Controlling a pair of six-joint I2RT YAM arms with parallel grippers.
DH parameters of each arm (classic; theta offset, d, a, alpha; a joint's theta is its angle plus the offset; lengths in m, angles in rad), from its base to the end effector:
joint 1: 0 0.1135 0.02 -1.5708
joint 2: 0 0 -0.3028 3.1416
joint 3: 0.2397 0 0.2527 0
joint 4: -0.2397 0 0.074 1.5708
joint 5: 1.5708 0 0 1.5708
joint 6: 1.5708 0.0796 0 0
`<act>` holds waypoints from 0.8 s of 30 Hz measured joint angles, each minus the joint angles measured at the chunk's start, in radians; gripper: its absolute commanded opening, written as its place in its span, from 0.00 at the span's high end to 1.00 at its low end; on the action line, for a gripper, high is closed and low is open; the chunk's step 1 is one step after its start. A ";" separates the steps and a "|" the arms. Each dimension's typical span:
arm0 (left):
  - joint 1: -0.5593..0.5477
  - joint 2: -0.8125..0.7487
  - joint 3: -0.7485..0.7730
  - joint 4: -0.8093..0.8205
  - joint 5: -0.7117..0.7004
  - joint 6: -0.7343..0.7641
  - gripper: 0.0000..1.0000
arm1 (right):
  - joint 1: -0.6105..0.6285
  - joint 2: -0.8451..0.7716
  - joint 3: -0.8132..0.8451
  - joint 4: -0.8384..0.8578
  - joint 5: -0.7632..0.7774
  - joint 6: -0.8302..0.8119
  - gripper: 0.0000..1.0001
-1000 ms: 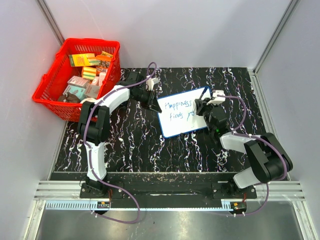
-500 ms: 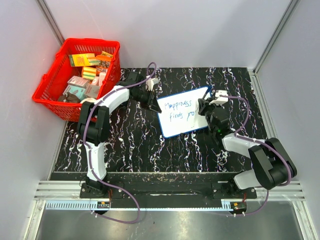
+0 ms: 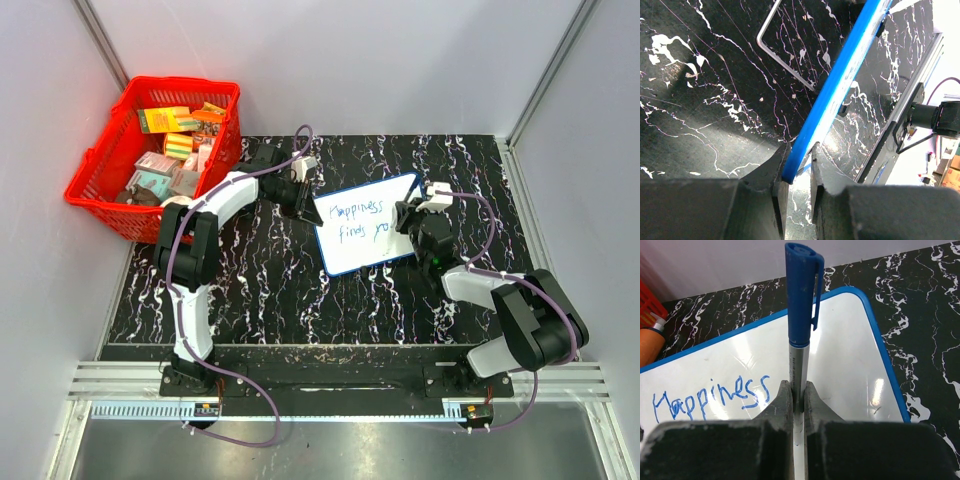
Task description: Write a sentence on the whiteboard
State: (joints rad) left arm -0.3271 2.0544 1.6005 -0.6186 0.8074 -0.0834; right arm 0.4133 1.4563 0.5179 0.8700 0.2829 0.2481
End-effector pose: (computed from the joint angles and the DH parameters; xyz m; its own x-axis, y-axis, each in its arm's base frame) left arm 0.4260 -0.2053 0.2145 -0.8747 0.2360 -0.4234 0.4779 0.5654 -0.6722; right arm 0.3102 0.1118 0.2415 -0.0927 0.2168 -0.9718 -0.1112 0.9676 0.2265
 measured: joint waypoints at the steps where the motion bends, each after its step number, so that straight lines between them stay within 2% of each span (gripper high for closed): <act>1: 0.000 0.000 0.000 0.000 0.000 0.000 1.00 | 0.000 0.000 0.000 0.000 0.005 0.000 1.00; 24: 0.000 -0.001 -0.006 0.004 0.000 0.000 1.00 | 0.000 0.057 0.050 0.040 0.019 -0.005 1.00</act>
State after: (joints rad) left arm -0.3271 2.0537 1.5940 -0.6147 0.8074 -0.0834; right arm 0.4133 1.5131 0.5682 0.9100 0.3019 0.2428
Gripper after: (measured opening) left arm 0.221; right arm 0.059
